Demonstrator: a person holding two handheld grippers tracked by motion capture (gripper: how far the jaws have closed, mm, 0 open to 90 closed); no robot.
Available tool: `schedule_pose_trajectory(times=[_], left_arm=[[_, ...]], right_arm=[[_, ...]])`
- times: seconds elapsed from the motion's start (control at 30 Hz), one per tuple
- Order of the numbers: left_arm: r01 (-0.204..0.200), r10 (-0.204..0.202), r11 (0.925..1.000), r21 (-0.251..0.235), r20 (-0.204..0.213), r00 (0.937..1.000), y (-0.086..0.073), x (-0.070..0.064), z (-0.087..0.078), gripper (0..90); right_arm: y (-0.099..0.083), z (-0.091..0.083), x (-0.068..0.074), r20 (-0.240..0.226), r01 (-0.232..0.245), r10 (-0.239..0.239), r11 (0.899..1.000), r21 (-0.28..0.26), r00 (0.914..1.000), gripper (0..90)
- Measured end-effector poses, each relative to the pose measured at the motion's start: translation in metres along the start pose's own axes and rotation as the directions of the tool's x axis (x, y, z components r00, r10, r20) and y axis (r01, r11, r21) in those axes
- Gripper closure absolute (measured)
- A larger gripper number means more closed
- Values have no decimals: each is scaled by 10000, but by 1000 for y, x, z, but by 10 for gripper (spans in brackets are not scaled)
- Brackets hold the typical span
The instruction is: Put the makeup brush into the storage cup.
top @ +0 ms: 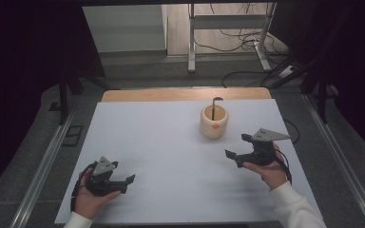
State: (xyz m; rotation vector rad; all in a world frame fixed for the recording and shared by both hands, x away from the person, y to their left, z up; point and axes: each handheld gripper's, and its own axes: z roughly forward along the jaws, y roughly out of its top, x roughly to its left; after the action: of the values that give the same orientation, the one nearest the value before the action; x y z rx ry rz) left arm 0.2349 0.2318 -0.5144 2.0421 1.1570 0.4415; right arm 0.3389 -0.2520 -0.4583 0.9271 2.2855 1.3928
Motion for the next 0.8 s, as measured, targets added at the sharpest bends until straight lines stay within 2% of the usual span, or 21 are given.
schedule_pose_trajectory(times=[0.3,0.5,0.67,0.8], left_arm=[[-4,4,10000,-9,14,10000,0,0,0,169],[-19,19,10000,-9,50,10000,0,-1,1,169],[-7,7,10000,-10,42,10000,0,-1,2,170],[-9,9,10000,17,17,10000,0,-1,2,169]], right_arm=[[-31,-22,2,36,-292,291,9993,220,9996,63],[-51,-31,0,168,-333,323,9977,598,9993,68],[-58,-31,-4,297,-297,272,9957,872,9992,72],[-58,-31,-5,371,-301,271,9960,838,9989,77]])
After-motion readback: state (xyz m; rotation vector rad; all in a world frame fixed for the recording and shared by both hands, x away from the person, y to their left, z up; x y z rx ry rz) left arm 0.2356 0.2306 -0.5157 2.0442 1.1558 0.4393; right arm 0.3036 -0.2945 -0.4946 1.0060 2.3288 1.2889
